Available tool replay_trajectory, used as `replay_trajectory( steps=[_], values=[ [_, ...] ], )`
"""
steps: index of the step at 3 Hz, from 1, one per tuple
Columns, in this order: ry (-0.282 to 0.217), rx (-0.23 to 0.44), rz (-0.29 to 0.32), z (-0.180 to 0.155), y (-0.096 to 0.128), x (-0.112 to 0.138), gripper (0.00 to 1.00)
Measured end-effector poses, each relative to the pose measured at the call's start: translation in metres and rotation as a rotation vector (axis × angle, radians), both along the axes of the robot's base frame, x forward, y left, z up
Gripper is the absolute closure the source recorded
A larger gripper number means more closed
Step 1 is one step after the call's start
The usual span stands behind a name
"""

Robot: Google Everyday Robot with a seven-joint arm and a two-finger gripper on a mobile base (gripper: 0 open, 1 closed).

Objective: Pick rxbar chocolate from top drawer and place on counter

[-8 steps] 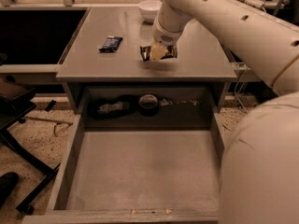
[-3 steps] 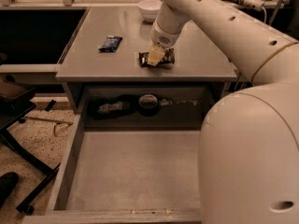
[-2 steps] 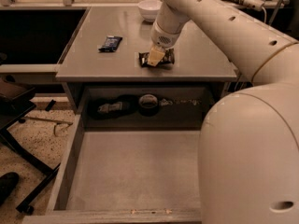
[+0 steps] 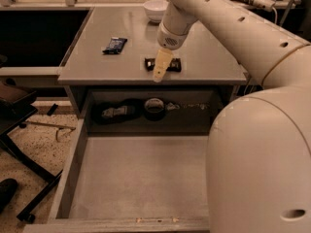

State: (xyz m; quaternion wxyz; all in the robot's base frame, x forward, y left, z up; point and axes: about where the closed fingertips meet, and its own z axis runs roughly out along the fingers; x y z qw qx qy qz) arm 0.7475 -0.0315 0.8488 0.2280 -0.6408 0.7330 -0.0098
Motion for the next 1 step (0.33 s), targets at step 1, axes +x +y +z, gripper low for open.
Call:
replay_trajectory(
  steps=[1],
  values=[
    [0.0, 0.0, 0.0, 0.0, 0.0, 0.0, 0.0]
  ],
)
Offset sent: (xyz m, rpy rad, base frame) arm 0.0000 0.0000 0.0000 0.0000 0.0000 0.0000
